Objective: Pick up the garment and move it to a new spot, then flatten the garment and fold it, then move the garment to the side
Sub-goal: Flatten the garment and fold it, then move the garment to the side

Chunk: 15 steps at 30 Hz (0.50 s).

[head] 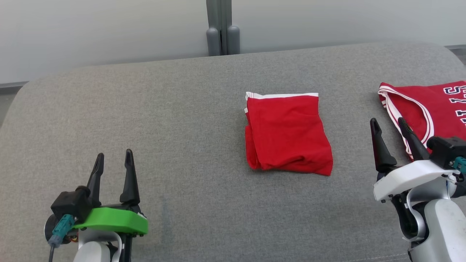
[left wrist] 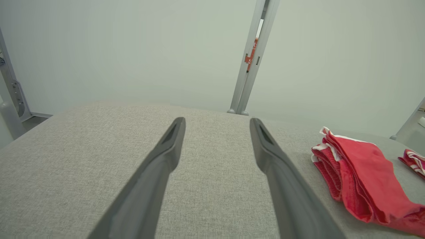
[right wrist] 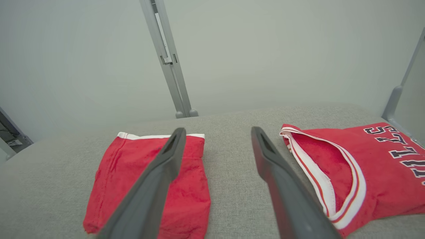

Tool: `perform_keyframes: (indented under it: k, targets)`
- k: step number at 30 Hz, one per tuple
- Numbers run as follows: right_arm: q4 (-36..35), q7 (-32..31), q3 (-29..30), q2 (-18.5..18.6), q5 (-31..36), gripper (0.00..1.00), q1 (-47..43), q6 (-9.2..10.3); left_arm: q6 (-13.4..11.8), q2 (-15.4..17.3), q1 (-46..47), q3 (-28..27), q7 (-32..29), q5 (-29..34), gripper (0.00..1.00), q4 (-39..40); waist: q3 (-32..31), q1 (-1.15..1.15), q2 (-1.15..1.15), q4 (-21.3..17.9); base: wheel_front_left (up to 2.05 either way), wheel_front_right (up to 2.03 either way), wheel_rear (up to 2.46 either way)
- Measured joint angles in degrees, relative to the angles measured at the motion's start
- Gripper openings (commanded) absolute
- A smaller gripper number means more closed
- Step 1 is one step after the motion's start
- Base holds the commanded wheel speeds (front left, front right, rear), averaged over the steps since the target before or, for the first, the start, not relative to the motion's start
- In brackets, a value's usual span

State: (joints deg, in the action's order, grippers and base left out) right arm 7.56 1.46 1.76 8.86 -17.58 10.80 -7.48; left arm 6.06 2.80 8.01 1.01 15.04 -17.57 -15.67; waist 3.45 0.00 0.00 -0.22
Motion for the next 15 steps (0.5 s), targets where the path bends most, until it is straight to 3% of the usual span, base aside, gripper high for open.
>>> perform_keyframes:
  k: [8, 15]
  targets:
    - [8.43, 3.1, -2.78, 1.98, -2.02, 1.0, 1.4, 0.0, 0.05, 0.0, -2.09, 0.11, 0.0, 0.83, 1.0, -1.16, -2.28, 0.0, 0.0, -1.15, 0.0, 0.0, 0.0]
    - [11.12, 4.78, -4.44, 2.36, -4.26, 1.0, 2.51, 0.0, 0.48, 0.0, -3.3, -0.76, 0.0, 1.12, 1.0, -1.04, -2.43, 0.0, 0.0, -0.9, 0.0, 0.0, 0.0]
